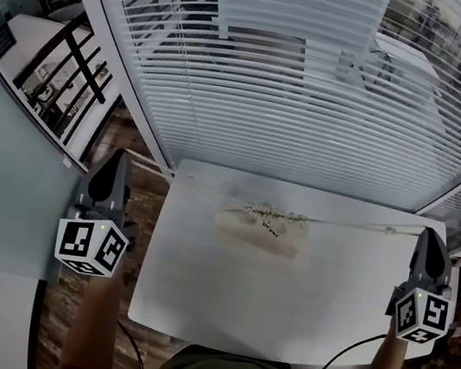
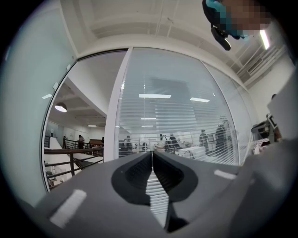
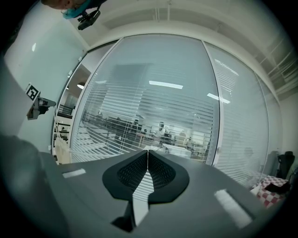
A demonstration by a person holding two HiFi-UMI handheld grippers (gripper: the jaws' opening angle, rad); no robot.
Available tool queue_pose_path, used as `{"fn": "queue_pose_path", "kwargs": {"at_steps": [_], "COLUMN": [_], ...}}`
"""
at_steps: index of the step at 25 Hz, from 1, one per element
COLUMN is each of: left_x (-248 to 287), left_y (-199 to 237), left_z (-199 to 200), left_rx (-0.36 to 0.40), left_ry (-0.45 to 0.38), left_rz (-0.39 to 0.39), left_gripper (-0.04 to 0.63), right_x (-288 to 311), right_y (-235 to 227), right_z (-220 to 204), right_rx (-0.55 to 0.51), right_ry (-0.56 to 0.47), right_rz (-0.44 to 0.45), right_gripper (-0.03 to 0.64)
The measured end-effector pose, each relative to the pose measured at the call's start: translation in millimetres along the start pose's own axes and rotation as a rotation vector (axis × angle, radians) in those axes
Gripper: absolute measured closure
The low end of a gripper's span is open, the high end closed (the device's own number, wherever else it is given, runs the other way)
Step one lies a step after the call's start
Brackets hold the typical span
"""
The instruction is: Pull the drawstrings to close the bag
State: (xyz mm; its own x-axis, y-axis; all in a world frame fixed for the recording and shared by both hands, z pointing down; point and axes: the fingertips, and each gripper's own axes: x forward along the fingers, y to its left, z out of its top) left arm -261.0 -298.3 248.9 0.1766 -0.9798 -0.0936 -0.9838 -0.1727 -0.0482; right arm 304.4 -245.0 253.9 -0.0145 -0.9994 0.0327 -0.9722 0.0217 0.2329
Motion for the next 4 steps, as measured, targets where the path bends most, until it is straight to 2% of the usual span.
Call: {"fn": "queue_pose_path", "kwargs": {"at_steps": [4], "left_x": [-4.8], "left_y": [-0.5], "left_z": [-0.7], "left_rx": [0.001], "left_ry": [0.005], "left_rz": [0.002], "left_gripper": [0.581], "right_x": [-4.2], "right_y": [-0.2], "right_z": [-0.5], "right_rx": [-0.005], "right_ry": [0.000], "right_rz": [0.002], "right_gripper": [0.600]}}
